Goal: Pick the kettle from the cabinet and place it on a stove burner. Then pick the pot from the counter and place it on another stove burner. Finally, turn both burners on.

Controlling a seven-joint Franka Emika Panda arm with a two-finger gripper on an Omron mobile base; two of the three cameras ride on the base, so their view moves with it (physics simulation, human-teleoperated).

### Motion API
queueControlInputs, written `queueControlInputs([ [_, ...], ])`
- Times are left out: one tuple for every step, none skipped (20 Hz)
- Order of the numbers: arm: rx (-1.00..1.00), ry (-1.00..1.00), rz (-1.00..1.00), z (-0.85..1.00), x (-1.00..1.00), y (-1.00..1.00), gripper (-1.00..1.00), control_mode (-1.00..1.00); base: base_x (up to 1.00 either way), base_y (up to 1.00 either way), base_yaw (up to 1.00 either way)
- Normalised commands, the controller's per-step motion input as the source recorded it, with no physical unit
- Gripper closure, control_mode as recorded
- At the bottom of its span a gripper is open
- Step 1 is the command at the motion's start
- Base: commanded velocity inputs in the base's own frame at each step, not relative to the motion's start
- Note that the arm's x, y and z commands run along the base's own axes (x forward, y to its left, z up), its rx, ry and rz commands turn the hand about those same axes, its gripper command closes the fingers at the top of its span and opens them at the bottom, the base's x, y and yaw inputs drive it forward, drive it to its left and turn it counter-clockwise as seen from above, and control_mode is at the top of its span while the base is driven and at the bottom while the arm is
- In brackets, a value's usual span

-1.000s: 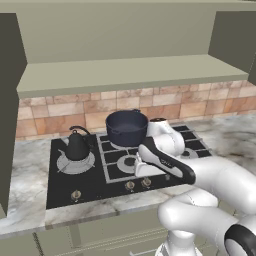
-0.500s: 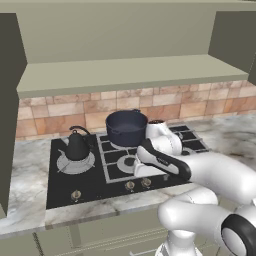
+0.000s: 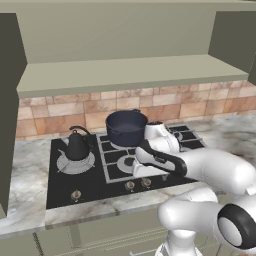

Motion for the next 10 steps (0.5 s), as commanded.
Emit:
queueControlInputs([
  [0.0, 0.0, 0.0, 0.0, 0.09, 0.03, -1.0, -1.0, 0.0, 0.0, 0.0],
  [0.0, 0.0, 0.0, 0.0, 0.09, 0.03, -1.0, -1.0, 0.0, 0.0, 0.0],
  [0.0, 0.0, 0.0, 0.0, 0.09, 0.05, -1.0, -1.0, 0.0, 0.0, 0.0],
  [0.0, 0.0, 0.0, 0.0, 0.09, 0.06, -1.0, -1.0, 0.0, 0.0, 0.0],
  [0.0, 0.0, 0.0, 0.0, 0.08, 0.08, -1.0, -1.0, 0.0, 0.0, 0.0],
  [0.0, 0.0, 0.0, -0.04, 0.09, 0.09, -1.0, -1.0, 0.0, 0.0, 0.0],
  [0.0, 0.0, 0.0, -0.05, 0.1, 0.08, -1.0, -1.0, 0.0, 0.0, 0.0],
  [0.0, 0.0, 0.0, -0.06, 0.1, 0.08, -1.0, -1.0, 0.0, 0.0, 0.0],
  [0.0, 0.0, 0.0, -0.08, 0.09, 0.08, -1.0, -1.0, 0.0, 0.0, 0.0],
  [0.0, 0.0, 0.0, -0.1, 0.09, 0.05, -1.0, -1.0, 0.0, 0.0, 0.0],
])
